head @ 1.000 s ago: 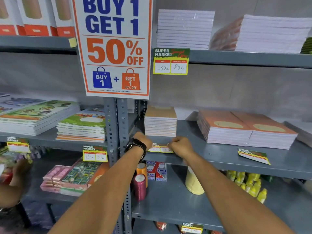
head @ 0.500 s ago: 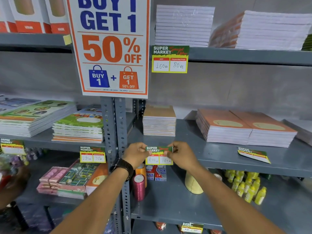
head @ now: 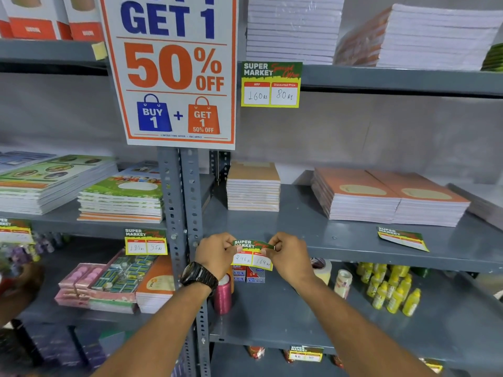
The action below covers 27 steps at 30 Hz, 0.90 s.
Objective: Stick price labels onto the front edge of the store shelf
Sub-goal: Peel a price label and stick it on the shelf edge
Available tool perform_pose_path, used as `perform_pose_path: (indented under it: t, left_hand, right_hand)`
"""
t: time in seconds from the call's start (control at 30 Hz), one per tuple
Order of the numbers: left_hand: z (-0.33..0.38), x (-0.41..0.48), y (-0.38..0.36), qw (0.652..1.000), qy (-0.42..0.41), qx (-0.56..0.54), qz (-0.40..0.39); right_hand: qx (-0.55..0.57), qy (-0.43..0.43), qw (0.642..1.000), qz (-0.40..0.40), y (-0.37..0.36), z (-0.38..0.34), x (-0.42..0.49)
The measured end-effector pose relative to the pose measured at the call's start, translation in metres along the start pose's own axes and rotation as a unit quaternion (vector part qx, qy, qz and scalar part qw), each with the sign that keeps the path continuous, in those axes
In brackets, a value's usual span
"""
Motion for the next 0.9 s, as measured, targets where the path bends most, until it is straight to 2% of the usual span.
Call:
perform_pose_path:
  t: [0.27, 0.47, 0.57, 0.6, 0.67, 0.77, 0.83, 0.9]
  left_hand:
    - [0.006, -0.004, 0.003, 0.999, -0.008, 0.044, 0.01]
    - [0.009, -0.003, 0.002, 0.993, -0.031, 0.112, 0.002]
    - [0.013, -0.006, 0.009, 0.988, -0.053, 0.145, 0.027]
    - [0.018, -0.009, 0.009, 0.981, -0.076, 0.172, 0.047]
    - [0.035, -0.025, -0.004, 0.949, -0.189, 0.242, 0.078]
    - [0.04, -0.062, -0.059, 0.889, -0.342, 0.304, 0.025]
    - [0.028, -0.071, -0.087, 0.874, -0.352, 0.335, -0.003]
    - [0.02, -0.069, -0.099, 0.877, -0.323, 0.355, -0.009]
  right_hand:
    - [-0.034, -0.023, 0.999, 0.028, -0.001, 0.004, 0.0]
    - [-0.155, -0.001, 0.986, 0.055, 0.015, -0.006, -0.001]
    - [-0.192, 0.018, 0.98, 0.043, 0.02, -0.011, -0.001]
    - [-0.195, 0.02, 0.98, 0.039, 0.021, -0.012, 0.0]
    - [-0.186, 0.016, 0.982, 0.032, 0.021, -0.011, 0.002]
    - [-0.165, 0.021, 0.986, 0.026, 0.022, -0.008, 0.008]
    - [-0.165, 0.035, 0.986, 0.02, 0.022, -0.008, 0.01]
    - [-0.159, 0.041, 0.986, 0.014, 0.022, -0.006, 0.012]
Point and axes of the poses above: each hand's wrist, its own x-axis towards the middle knuckle, its own y-axis out of the back of the hand, z = x × y, the point moved 7 cm from there along x, towards the middle knuckle, and after that the axes turned 2 degrees about -x, right-handed, at the moved point
